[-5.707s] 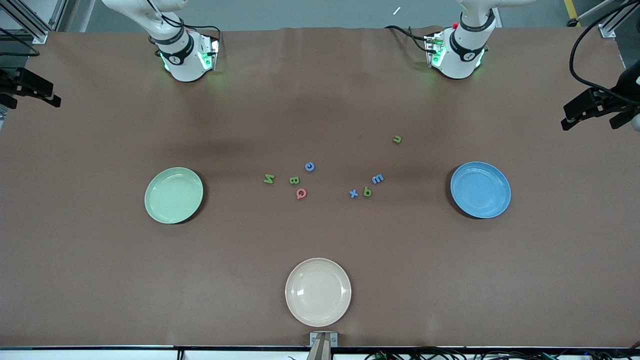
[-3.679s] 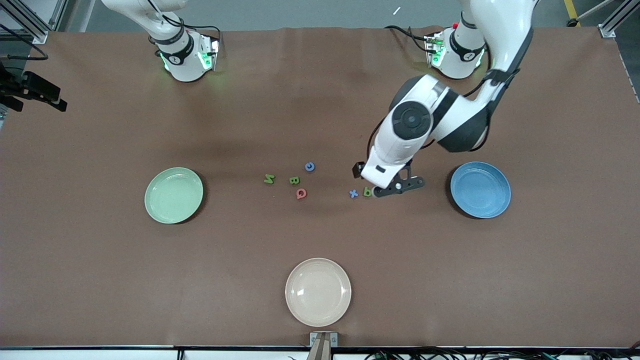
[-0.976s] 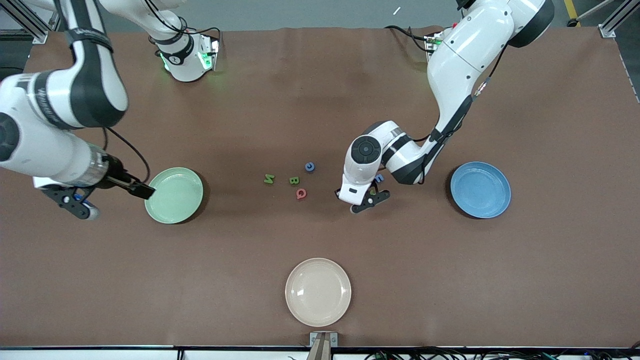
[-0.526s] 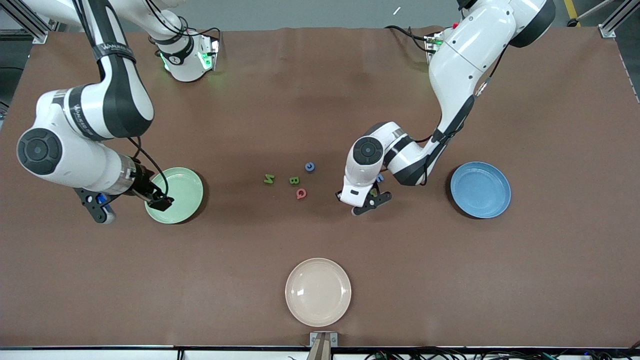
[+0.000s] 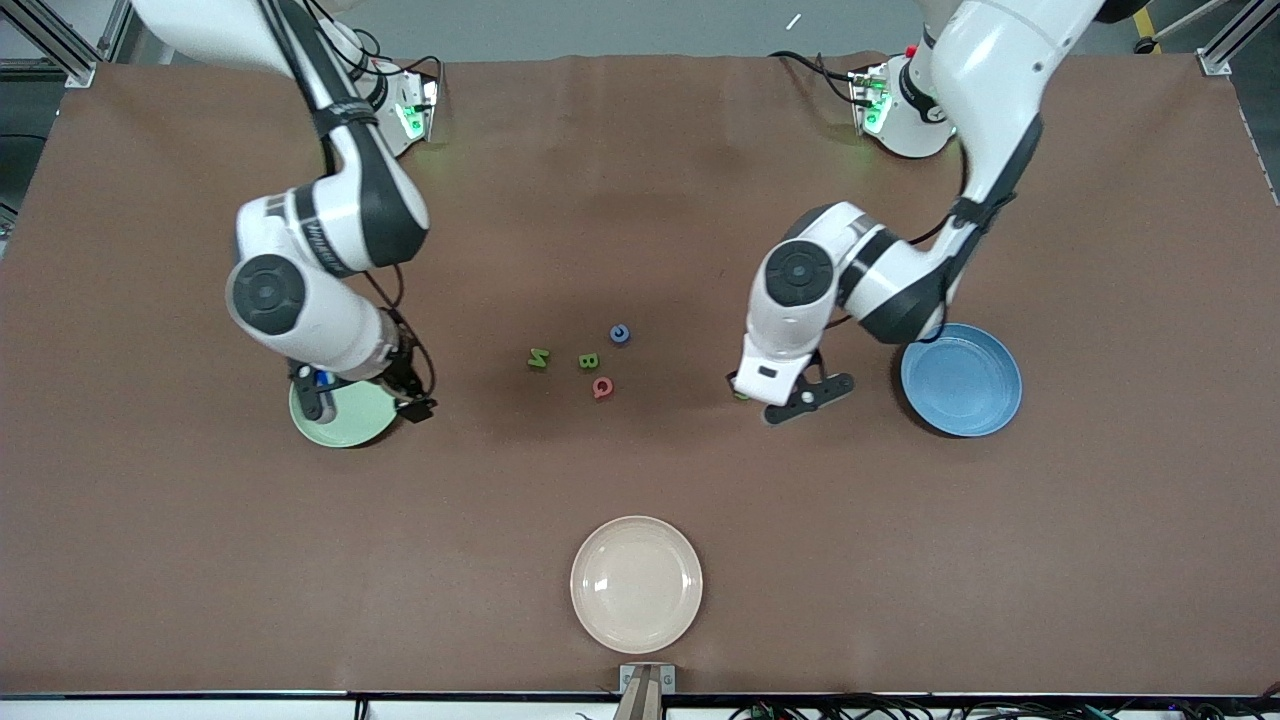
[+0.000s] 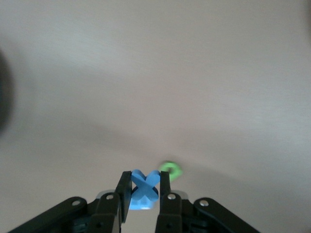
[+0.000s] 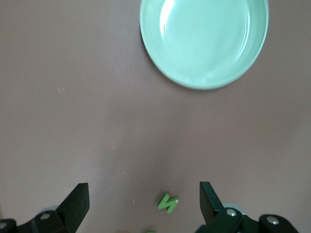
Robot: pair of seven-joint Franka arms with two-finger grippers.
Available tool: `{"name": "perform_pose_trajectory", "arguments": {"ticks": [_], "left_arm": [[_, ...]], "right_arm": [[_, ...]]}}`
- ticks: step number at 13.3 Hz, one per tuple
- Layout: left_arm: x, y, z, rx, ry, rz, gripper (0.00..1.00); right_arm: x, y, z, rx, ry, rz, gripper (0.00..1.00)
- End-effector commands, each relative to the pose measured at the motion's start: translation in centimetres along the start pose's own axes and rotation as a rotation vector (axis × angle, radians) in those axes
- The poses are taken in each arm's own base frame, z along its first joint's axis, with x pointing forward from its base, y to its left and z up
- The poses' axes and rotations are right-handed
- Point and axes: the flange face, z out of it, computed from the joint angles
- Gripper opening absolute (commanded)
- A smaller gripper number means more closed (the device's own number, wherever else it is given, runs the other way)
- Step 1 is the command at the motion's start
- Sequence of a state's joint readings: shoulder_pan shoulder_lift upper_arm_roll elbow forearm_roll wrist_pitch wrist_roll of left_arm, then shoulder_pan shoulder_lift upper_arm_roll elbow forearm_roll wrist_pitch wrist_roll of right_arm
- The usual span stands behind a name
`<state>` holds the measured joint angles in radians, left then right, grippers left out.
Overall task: Sort upper and lower case letters into plates
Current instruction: 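Carry the x to the blue plate while the right gripper reaches the green N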
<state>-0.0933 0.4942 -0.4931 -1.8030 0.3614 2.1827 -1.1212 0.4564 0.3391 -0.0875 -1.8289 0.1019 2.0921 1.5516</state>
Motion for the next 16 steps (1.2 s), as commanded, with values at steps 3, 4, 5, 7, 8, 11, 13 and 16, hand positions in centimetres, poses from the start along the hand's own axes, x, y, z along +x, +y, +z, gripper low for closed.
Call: {"name": "perform_pose_trajectory", "arguments": {"ticks": [3,4,5,7,8,11,13,16], "left_arm": [[2.3,-10.5,2.2,0.054,-0.061,0.088,0.15],[2.9,-12.5,2.8,0.063,-0.065,0.110,0.15],[3.5,-14.5,3.4,0.066,-0.064,0.131,0.15],[4.6,-18.0,4.3,0.061,-0.070,0.183,0.15],[5.1,-19.5,5.0,0.057,-0.080,0.208,0.15],[7.2,-23.3,6.6,0.028,-0.081,0.250,0.15],[8.6,-25.6,7.8,0.035,-0.067,0.280,0.15],[10.1,-28.1,10.1,0.043,-0.040,0.308,0.15]], "right_arm": [[-5.2,0.7,4.9,-0.001,0.021,0.122,1.00],[-6.2,0.6,6.1,0.011,0.024,0.157,1.00],[-7.5,0.6,7.3,0.006,0.031,0.168,1.00],[-9.3,0.7,9.7,0.006,0.041,0.198,0.99],[-9.7,0.9,10.8,0.006,0.045,0.212,0.99],[-10.3,1.9,13.3,0.018,0.048,0.228,0.97],[-10.9,3.1,14.7,0.017,0.054,0.218,0.88],[-11.1,3.6,15.4,0.031,0.051,0.239,0.87]]}}
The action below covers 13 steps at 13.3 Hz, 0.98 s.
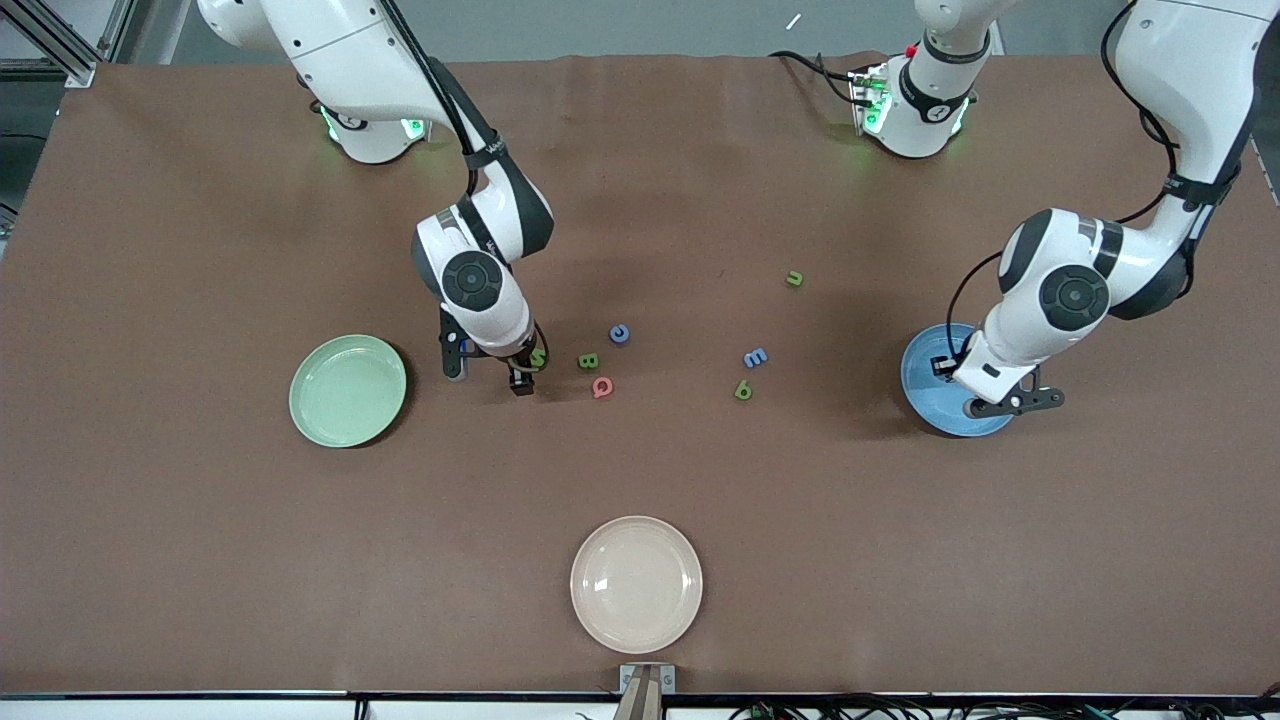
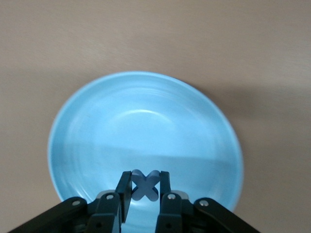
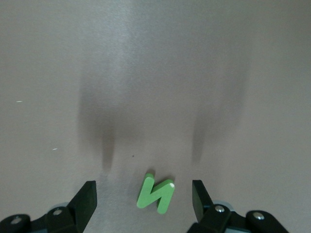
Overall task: Sort upper and lower case letters into plates
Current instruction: 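Release the x in the blue plate while the right gripper grasps the N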
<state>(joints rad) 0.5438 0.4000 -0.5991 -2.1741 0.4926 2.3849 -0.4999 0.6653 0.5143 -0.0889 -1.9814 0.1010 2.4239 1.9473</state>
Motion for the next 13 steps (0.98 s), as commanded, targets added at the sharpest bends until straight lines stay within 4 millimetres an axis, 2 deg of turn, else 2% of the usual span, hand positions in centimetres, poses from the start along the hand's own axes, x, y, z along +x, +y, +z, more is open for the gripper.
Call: {"name": "perform_pose_trajectory", "arguments": {"ticks": [1,4,13], "left_arm": [[0.6,-1.3,1.9,-0.008,0.024,0.040,0.15],[1.4,-2.0,3.5,-0.017,0.040,0.075,0.15],[1.9,-2.4,3.8,-0.016,0.043,0.136,0.18]], "right_arm": [[-0.4,0.9,0.0,0.038,-0.008,0.035,0.86],[-0.7,1.1,1.2,0.043,-0.007,0.030,0.83],[-0.8,1.1,1.9,0.037,-0.002,0.026,0.75]]}}
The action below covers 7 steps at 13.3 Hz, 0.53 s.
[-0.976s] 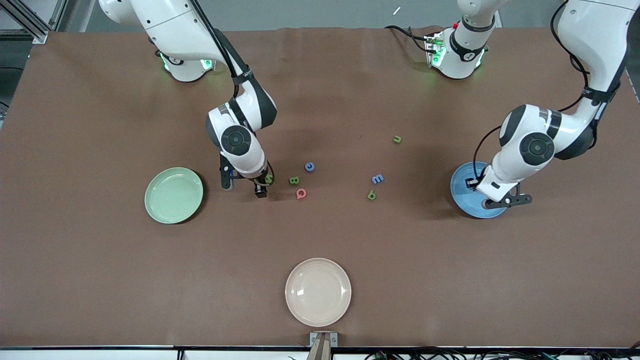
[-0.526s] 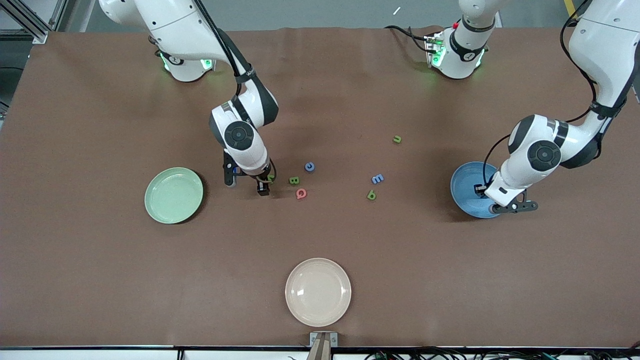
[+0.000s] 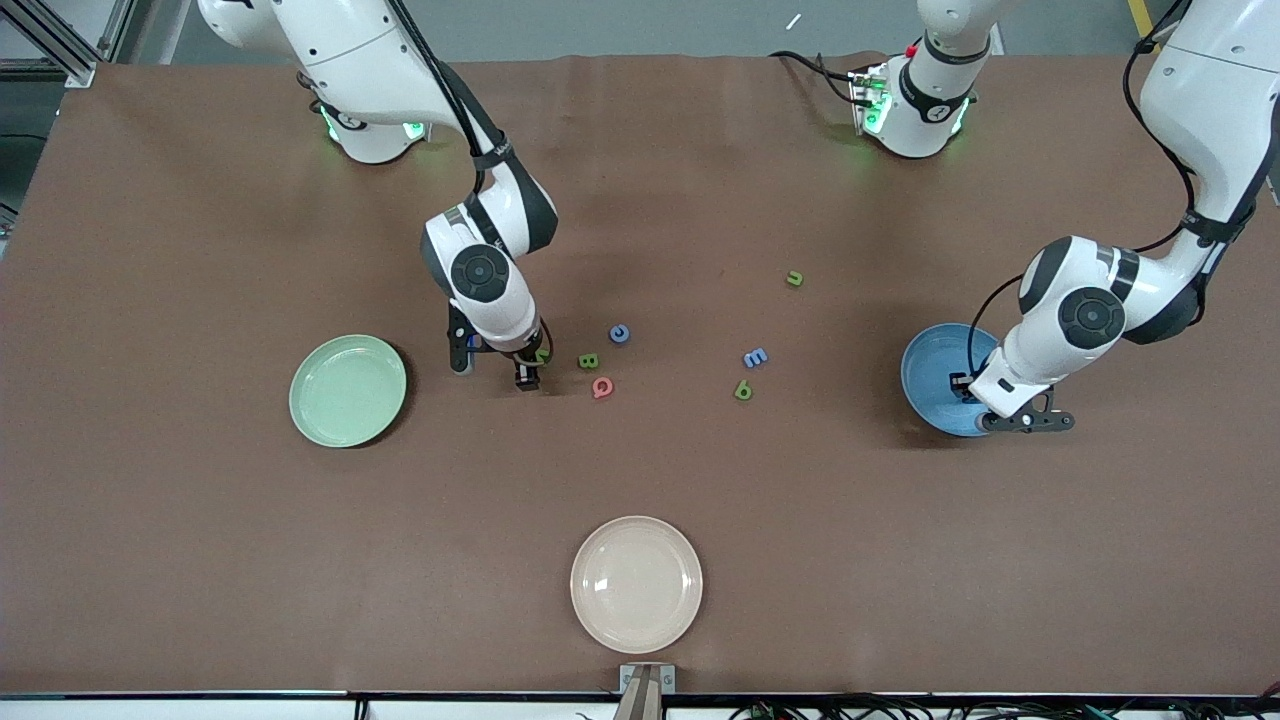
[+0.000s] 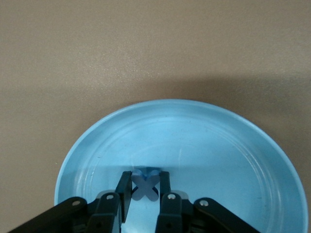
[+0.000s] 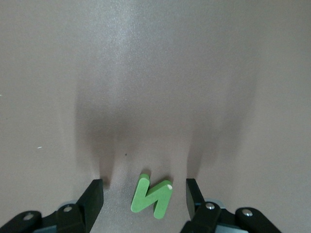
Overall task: Sort upper and lower case letters into plates
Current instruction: 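Release the x in the blue plate while the right gripper grasps the N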
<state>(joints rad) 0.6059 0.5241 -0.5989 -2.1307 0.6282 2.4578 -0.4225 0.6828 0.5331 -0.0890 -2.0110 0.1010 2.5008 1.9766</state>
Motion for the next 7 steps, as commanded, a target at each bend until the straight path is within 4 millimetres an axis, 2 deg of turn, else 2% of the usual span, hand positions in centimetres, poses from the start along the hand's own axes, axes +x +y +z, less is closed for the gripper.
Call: {"name": "perform_pose_trajectory", "arguments": {"ticks": [1,2,3,4,5,7], "left_arm": [[0.23,-0.23,0.07,0.002,0.008,0.019,0.18],[0.29,-0.25,0.02,0.002,0.010,0.019,0.19],[0.29,-0.25,0.02,0.002,0.010,0.019,0.29],[0.29,-0.25,0.02,0.002,0.010,0.020,0.41],[0.29,-0.25,0.02,0.002,0.010,0.020,0.53],[0.38,-0.18,-0.36,0.006,0.016,0.019,0.61]], "right_arm": [[-0.16,0.38,0.26,0.007,0.003,0.013,0.74],[-0.25,0.41,0.25,0.009,0.002,0.011,0.68],[-0.28,0.36,0.19,0.010,0.002,0.011,0.58],[-0.28,0.36,0.19,0.010,0.002,0.011,0.52],[-0.39,0.35,0.14,0.010,-0.002,0.014,0.49],[-0.51,0.22,0.36,0.026,-0.011,0.019,0.44]]}}
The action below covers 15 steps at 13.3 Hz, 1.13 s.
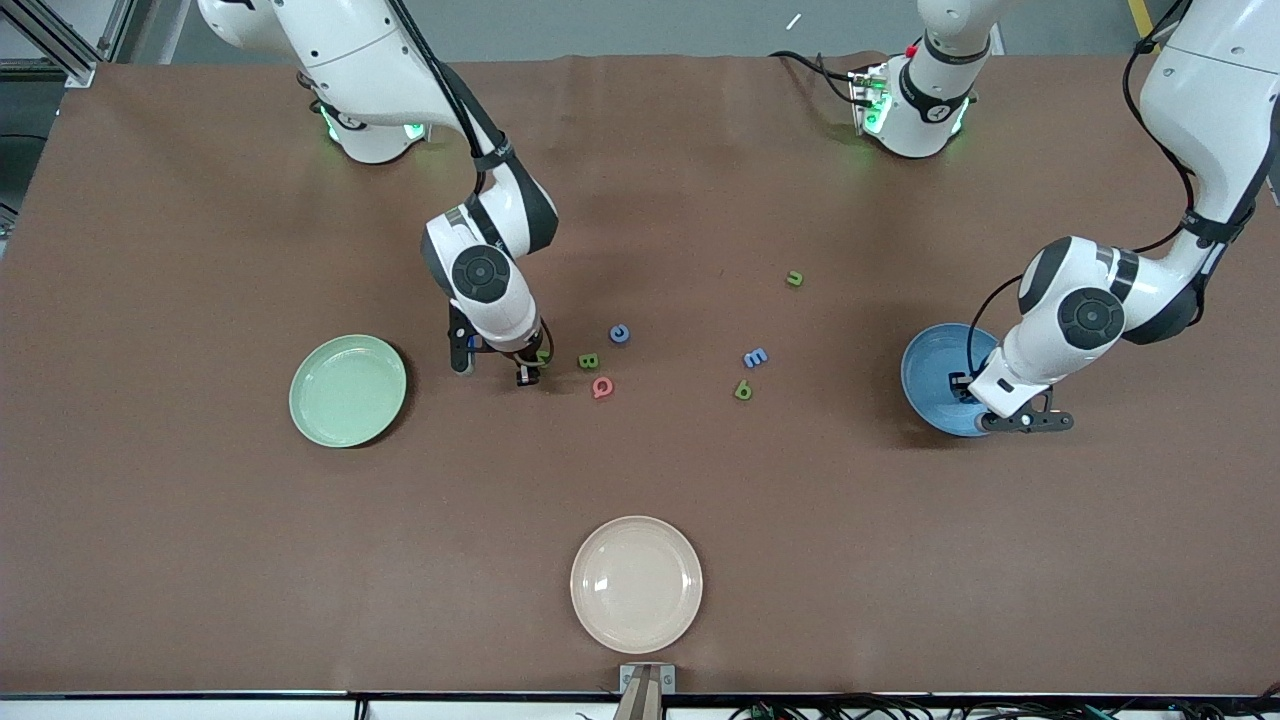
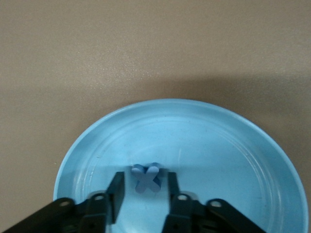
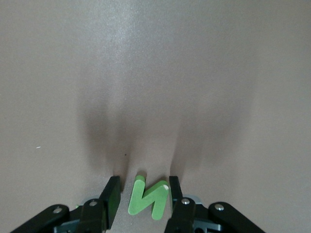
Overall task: Sort upper and lower case letters into plates
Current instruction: 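Release the x in the blue plate while the right gripper grasps the N, then drop the N in the green plate while the left gripper reaches the q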
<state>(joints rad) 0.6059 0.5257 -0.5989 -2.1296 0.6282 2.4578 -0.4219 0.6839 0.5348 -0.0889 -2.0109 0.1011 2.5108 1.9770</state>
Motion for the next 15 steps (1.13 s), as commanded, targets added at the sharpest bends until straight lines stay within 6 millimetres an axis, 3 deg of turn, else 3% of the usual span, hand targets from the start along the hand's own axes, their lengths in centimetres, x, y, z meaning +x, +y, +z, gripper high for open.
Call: {"name": "perform_pose_trajectory", "arguments": {"ticks": [1,3,5,6,8,9,11,12,15], "left_arm": [[0.3,-0.1,-0.6,0.010,0.018,0.017,0.66],[0.2,0.3,-1.3,0.019,0.018,0.021,0.72],[0.1,2.6,-3.2,0.025,0.020,0.051,1.00],[-0.2,4.1,-4.1,0.038,0.004,0.062,1.00],[-0.5,7.0,-5.7,0.031,-0.011,0.048,1.00],[-0.6,8.7,-6.5,0.004,-0.006,0.022,1.00],[-1.0,12.9,-7.9,-0.039,0.006,-0.040,1.00],[-1.2,15.2,-8.4,-0.053,0.012,-0.065,1.00],[-1.1,22.4,-9.2,-0.112,0.015,-0.114,1.00]], "right_arm": [[-0.7,0.4,0.9,0.018,-0.006,0.018,0.43],[-1.1,0.7,1.4,0.017,-0.004,0.015,0.42],[-1.6,1.0,2.0,0.020,-0.003,0.004,0.43],[-1.8,1.1,2.4,0.023,-0.003,-0.002,0.39],[-1.3,0.4,1.9,0.025,0.002,-0.032,0.11],[-1.0,0.2,1.5,0.020,0.003,-0.088,0.02],[1.0,-0.3,0.1,-0.047,0.017,-0.158,0.00],[2.2,-0.8,-1.8,-0.061,0.013,-0.199,0.00],[8.6,-2.3,-6.1,-0.123,-0.011,-0.307,0.00]]}}
